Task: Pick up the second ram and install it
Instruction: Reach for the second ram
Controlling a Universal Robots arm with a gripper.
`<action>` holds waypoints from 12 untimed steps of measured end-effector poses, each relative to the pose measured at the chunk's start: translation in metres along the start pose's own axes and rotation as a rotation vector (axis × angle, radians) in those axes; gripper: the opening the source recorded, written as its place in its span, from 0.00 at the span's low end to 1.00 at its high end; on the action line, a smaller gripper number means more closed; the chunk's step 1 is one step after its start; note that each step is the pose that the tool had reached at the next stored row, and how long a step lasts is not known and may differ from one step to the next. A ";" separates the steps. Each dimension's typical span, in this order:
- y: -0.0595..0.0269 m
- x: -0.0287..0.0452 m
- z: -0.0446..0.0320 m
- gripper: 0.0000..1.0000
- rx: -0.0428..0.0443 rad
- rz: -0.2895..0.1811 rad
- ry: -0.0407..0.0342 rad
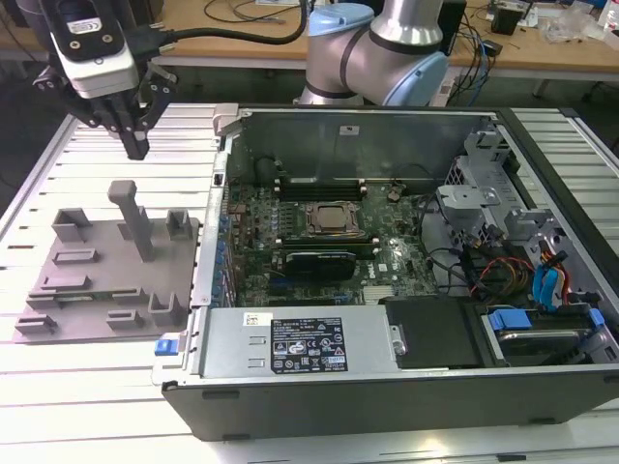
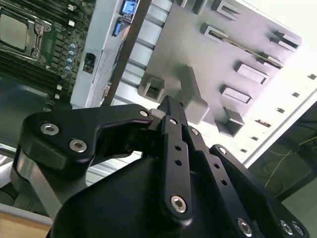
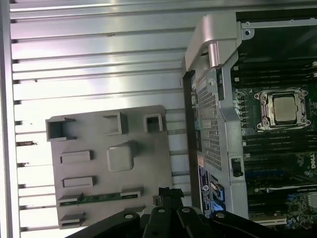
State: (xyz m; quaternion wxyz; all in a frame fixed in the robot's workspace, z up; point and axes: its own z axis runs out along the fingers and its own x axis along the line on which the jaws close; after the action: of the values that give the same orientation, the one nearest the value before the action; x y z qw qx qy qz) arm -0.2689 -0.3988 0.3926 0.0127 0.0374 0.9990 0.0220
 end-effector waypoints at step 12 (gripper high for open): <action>-0.0029 0.0390 -0.0002 0.08 0.0000 0.000 0.0000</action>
State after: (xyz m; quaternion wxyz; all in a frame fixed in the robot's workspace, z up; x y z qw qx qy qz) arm -0.3080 -0.3988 0.3917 0.0127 0.0374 0.9990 0.0220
